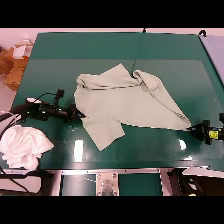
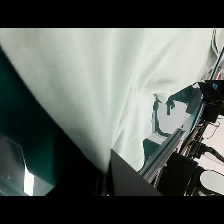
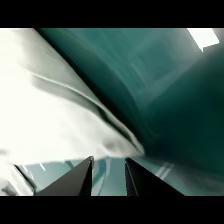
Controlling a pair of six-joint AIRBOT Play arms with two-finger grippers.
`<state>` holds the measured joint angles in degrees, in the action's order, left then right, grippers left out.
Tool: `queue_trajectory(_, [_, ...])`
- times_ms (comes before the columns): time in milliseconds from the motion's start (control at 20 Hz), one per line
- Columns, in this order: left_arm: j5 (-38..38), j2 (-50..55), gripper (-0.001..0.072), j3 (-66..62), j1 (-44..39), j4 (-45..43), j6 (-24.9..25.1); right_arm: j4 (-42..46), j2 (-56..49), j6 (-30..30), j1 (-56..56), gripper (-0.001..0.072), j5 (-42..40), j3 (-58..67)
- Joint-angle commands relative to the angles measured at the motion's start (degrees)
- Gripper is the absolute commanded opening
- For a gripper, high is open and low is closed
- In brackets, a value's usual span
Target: Fold the shirts.
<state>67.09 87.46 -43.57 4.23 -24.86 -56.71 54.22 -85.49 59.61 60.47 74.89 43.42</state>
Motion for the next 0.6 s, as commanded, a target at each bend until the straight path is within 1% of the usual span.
queue_trajectory(0, [0.0, 0.0, 0.0028, -0.1, 0.0, 0.0, 0.1, -4.5, 0.0, -0.8, -1.3, 0.0358, -5.7, -2.1])
queue_trajectory(100, [0.0, 0.0, 0.0029, -0.1, 0.0, 0.0, 0.1, -8.2, 0.0, -2.9, -1.2, 0.0346, -7.0, -5.7])
queue_trajectory(150, [0.0, 0.0, 0.0028, -0.1, 0.0, 0.0, 0.1, -8.7, 0.0, -3.0, -1.0, 0.0344, -7.8, -7.1])
queue_trajectory(300, [0.6, 0.0, 0.0028, -0.1, 0.0, 0.3, 0.2, -9.2, 0.3, -2.9, -1.0, 0.0134, -7.4, -7.4])
queue_trajectory(400, [1.6, 0.0, 0.0028, -0.7, 0.0, 0.9, 1.4, -9.3, 1.8, -2.9, -1.1, 0.0015, -5.2, -6.0])
queue_trajectory(500, [4.1, -0.5, 0.0026, -3.3, 0.0, 3.0, 1.7, -10.4, 5.0, -2.9, -1.0, 0.0015, -2.8, -3.4])
queue_trajectory(550, [5.0, -2.1, 0.0026, -5.1, 0.0, 4.4, 1.7, -13.5, 7.2, -2.9, -1.1, 0.0015, -1.6, -1.3])
